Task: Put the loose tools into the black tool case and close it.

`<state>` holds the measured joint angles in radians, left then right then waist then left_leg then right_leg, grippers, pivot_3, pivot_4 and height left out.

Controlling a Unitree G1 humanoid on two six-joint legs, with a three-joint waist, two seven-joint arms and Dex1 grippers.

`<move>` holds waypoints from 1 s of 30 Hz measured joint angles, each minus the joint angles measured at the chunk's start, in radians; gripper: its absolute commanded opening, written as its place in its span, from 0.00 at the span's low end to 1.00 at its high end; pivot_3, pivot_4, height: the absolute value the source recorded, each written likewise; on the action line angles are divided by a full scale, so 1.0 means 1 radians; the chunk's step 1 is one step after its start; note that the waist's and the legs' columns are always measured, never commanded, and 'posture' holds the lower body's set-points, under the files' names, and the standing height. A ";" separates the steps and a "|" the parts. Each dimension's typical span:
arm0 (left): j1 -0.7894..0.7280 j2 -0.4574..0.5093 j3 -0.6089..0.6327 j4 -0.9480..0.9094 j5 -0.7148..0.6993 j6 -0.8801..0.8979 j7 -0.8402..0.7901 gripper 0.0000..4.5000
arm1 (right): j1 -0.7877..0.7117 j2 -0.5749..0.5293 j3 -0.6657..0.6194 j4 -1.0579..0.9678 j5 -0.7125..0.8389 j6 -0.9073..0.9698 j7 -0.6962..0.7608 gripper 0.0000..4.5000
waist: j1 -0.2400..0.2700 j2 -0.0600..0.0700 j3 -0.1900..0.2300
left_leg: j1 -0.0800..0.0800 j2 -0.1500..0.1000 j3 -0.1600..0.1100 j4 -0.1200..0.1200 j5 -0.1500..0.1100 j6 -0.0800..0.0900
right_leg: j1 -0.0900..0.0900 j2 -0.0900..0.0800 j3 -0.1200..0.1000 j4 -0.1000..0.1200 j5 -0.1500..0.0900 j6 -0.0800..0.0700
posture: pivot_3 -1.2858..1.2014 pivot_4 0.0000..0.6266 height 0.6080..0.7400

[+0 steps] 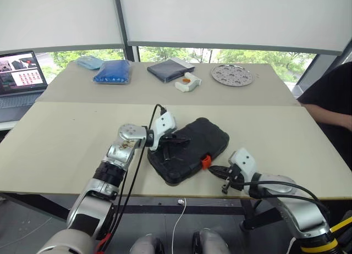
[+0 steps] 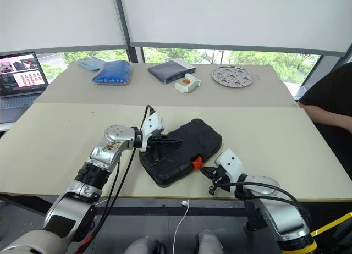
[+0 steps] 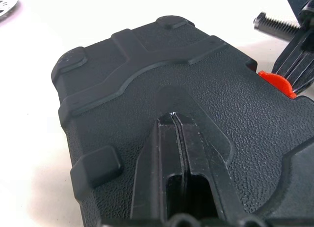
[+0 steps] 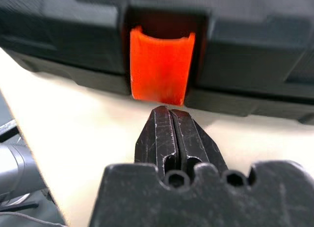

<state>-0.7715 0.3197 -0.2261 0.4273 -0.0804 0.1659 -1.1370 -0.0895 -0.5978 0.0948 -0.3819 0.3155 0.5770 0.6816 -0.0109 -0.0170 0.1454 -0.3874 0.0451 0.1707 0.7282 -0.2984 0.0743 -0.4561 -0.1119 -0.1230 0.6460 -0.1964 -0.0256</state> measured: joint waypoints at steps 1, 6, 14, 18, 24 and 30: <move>-0.001 0.001 -0.002 -0.001 0.000 -0.008 -0.003 0.00 | 0.009 -0.003 -0.020 -0.012 0.026 0.018 0.010 0.00 | 0.000 0.000 0.000 | -0.001 0.000 0.000 0.000 0.001 -0.001 | -0.001 0.000 0.000 0.000 0.000 0.000 | 0.52 0.24 0.84; -0.005 0.009 -0.011 0.007 0.001 -0.023 -0.010 0.00 | -0.023 -0.036 -0.154 -0.173 0.218 0.101 0.058 0.00 | -0.001 0.000 0.000 | -0.001 0.000 -0.001 0.000 -0.002 0.003 | 0.000 0.001 0.000 -0.002 0.000 0.000 | 0.52 0.24 0.84; -0.013 0.010 -0.020 0.022 0.002 -0.056 -0.012 0.00 | -0.104 -0.061 -0.070 -0.089 0.139 0.117 0.030 0.00 | 0.003 0.000 0.000 | -0.002 0.000 -0.001 -0.001 -0.001 0.002 | 0.000 0.000 -0.001 -0.004 0.000 0.000 | 0.52 0.24 0.84; -0.009 0.015 -0.045 0.019 0.022 -0.116 -0.001 0.00 | -0.120 -0.112 -0.035 -0.078 0.101 0.112 0.048 0.00 | 0.009 0.000 0.000 | -0.002 0.000 -0.001 -0.001 -0.002 0.003 | 0.000 -0.001 -0.001 -0.005 0.000 0.000 | 0.52 0.24 0.84; -0.008 0.030 -0.058 0.019 0.026 -0.148 -0.001 0.00 | -0.002 -0.187 -0.073 -0.129 0.107 0.136 0.082 0.00 | 0.008 0.000 -0.002 | -0.001 0.000 -0.001 -0.003 -0.003 0.004 | 0.000 0.000 -0.001 -0.006 0.000 0.000 | 0.52 0.24 0.84; -0.008 0.040 -0.058 0.029 0.026 -0.161 -0.002 0.00 | 0.028 -0.176 -0.084 -0.167 0.137 0.152 0.069 0.00 | 0.003 0.000 -0.003 | 0.002 0.000 -0.001 -0.007 -0.003 0.004 | 0.001 -0.001 -0.001 -0.006 0.000 0.000 | 0.52 0.24 0.84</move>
<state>-0.7797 0.3601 -0.2840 0.4563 -0.0544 0.0045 -1.1389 -0.0610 -0.7734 0.0107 -0.5488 0.4526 0.7294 0.7505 -0.0082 -0.0173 0.1429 -0.3856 0.0454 0.1693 0.7209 -0.3013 0.0787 -0.4553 -0.1125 -0.1238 0.6404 -0.1965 -0.0253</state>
